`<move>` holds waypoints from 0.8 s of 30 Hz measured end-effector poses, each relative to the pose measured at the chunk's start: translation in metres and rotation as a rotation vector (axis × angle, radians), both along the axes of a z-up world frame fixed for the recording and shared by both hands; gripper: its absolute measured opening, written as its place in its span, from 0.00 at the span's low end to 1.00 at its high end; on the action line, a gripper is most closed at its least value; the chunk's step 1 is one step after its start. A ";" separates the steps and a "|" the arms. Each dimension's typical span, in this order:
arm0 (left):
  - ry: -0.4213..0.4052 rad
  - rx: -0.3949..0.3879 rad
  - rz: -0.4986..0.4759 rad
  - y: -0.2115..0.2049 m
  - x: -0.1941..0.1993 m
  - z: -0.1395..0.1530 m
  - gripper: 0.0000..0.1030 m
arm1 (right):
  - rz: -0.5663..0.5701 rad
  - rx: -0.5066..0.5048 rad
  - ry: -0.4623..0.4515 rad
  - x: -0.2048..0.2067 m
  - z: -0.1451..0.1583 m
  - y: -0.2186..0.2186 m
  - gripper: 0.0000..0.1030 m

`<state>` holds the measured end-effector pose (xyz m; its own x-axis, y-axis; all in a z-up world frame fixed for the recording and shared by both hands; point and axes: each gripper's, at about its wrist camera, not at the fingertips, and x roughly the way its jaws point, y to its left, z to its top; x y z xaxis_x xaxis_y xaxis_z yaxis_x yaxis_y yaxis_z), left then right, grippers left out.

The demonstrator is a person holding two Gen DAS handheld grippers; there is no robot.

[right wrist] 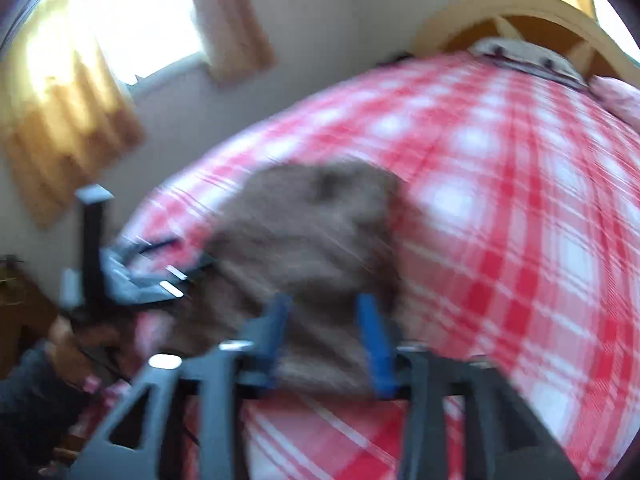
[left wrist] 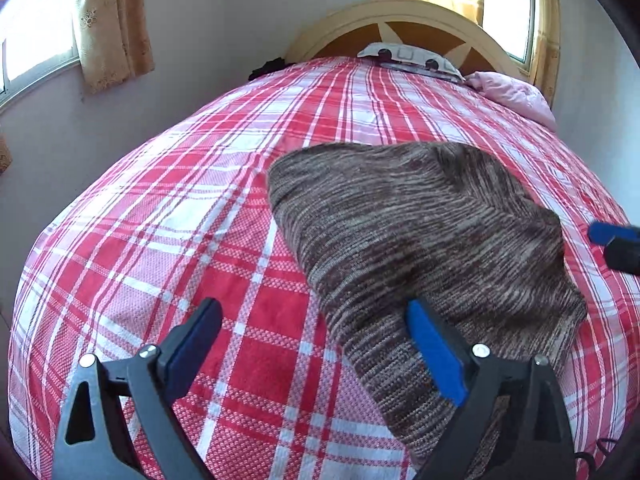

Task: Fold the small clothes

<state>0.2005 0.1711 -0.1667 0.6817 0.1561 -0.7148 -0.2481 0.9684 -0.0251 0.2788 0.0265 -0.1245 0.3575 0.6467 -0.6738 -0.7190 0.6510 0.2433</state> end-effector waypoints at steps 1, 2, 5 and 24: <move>0.002 -0.002 0.003 -0.001 0.000 0.001 0.93 | 0.024 0.024 0.004 0.001 0.001 0.006 0.56; 0.006 -0.001 0.010 -0.002 0.001 0.000 0.93 | 0.055 0.037 0.008 0.008 -0.002 0.017 0.56; 0.008 -0.001 0.018 -0.010 -0.003 -0.002 0.93 | -0.010 -0.045 0.063 0.039 -0.032 0.034 0.56; 0.012 -0.037 -0.008 -0.026 -0.026 -0.009 0.95 | -0.095 -0.084 0.072 0.028 -0.061 0.023 0.55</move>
